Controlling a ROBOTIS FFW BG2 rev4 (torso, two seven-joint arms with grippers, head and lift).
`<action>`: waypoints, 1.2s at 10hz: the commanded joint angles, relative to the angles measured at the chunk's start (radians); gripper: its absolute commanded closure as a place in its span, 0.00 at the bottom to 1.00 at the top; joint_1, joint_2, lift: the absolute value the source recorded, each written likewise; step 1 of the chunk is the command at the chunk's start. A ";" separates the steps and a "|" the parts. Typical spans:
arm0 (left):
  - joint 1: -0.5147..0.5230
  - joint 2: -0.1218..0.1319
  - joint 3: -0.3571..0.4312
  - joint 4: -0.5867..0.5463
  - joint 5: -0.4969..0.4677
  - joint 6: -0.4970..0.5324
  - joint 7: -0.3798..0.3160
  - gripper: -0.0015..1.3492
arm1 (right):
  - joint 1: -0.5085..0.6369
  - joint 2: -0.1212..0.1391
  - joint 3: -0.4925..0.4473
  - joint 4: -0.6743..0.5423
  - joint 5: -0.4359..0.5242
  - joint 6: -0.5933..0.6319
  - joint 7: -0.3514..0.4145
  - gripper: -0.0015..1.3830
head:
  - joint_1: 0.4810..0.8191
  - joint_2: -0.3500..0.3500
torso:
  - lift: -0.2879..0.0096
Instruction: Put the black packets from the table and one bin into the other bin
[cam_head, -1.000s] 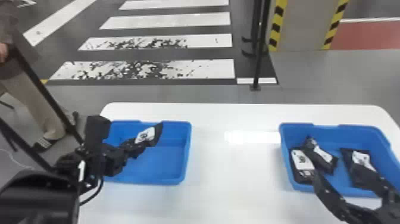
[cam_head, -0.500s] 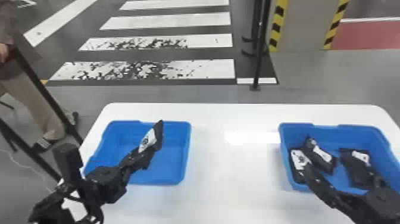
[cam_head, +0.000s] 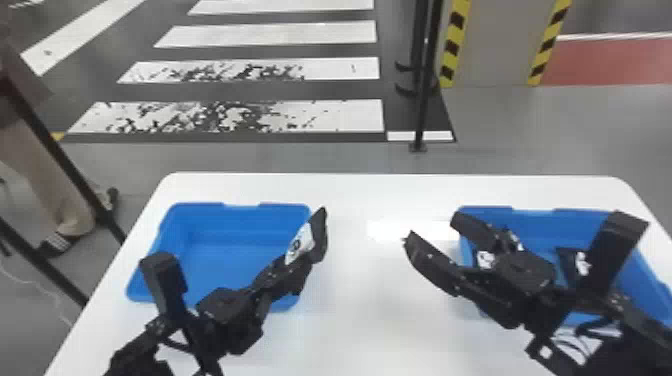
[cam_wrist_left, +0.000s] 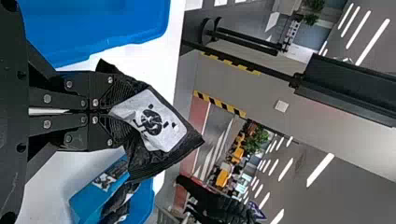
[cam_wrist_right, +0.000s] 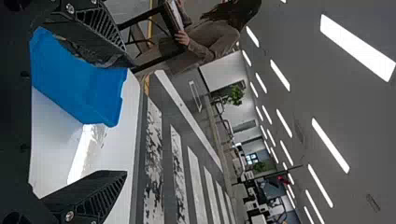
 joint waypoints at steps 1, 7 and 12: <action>-0.004 0.003 -0.030 0.005 0.024 -0.004 0.000 0.90 | -0.067 -0.010 0.068 0.034 -0.023 0.008 -0.007 0.07 | 0.63 0.64 | 0.60; -0.021 0.019 -0.126 0.003 0.129 -0.028 -0.002 0.90 | -0.303 -0.042 0.281 0.233 0.001 0.025 -0.019 0.49 | 0.63 0.67 | 0.60; -0.026 0.011 -0.082 0.003 0.081 -0.031 0.000 0.90 | -0.283 -0.046 0.301 0.152 -0.005 0.082 -0.036 0.89 | 0.63 0.76 | 0.60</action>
